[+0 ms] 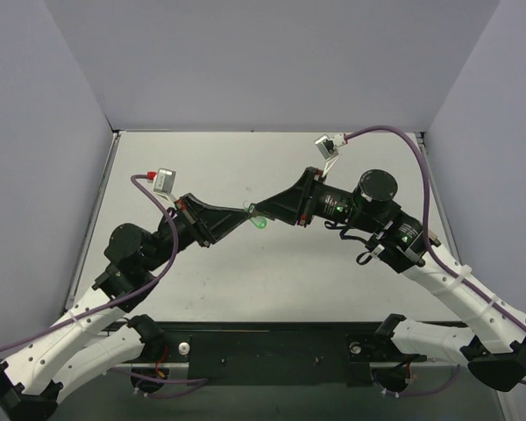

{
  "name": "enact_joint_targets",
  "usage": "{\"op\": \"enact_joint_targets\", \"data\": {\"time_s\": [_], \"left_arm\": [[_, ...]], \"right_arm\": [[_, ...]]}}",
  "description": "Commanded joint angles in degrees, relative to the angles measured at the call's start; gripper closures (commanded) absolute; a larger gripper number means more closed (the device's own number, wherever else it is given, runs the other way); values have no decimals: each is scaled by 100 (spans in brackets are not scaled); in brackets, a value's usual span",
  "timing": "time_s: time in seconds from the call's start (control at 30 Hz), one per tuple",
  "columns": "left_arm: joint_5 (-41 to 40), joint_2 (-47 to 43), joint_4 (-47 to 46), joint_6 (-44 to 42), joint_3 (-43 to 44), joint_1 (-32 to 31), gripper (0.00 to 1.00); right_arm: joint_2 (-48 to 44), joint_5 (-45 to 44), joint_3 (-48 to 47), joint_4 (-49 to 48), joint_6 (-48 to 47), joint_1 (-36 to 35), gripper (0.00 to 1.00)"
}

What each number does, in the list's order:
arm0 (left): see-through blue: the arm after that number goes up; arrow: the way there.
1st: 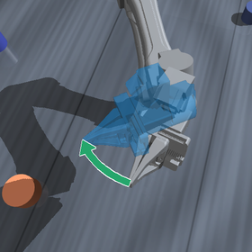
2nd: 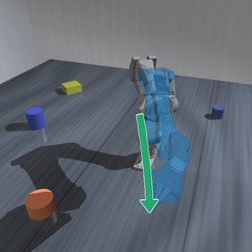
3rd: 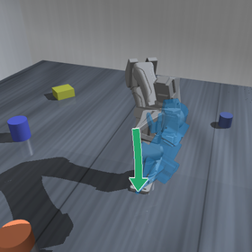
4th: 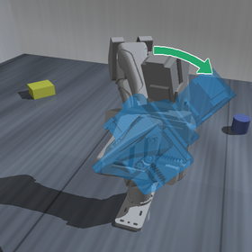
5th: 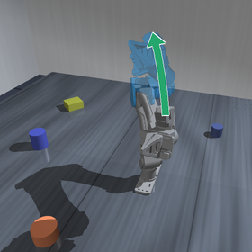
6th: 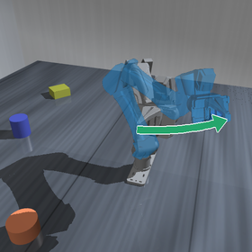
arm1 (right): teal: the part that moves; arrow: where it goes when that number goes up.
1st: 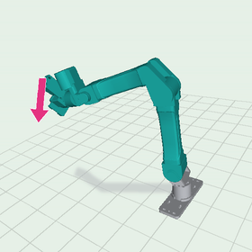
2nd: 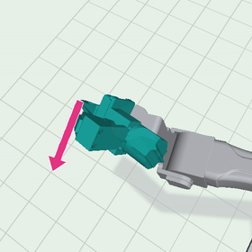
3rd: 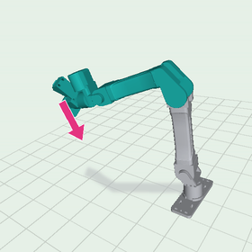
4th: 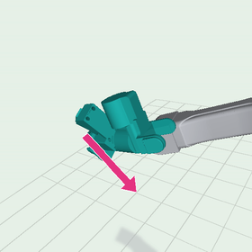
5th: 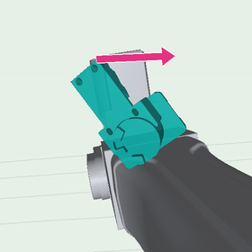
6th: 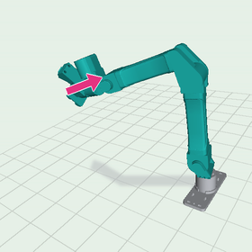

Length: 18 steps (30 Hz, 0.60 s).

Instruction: Remove the keys from the keyring

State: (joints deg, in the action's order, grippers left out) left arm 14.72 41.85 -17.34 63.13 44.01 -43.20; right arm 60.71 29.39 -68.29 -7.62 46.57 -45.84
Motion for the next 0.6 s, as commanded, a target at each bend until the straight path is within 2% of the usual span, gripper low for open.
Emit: {"op": "enact_joint_targets", "data": {"time_s": [0.0,0.13,0.37,0.57], "left_arm": [[-119,-27,-436,111,-50,-39,100],[-136,-10,-454,120,-50,-48,100],[-206,8,-480,129,-68,-74,100],[-303,8,-568,155,-138,-101,100]], "right_arm": [[2,102,53,-557,72,-21,78],[37,102,70,-636,124,-21,79],[108,138,97,-759,169,-56,87],[143,146,149,-785,177,-74,87]]}}
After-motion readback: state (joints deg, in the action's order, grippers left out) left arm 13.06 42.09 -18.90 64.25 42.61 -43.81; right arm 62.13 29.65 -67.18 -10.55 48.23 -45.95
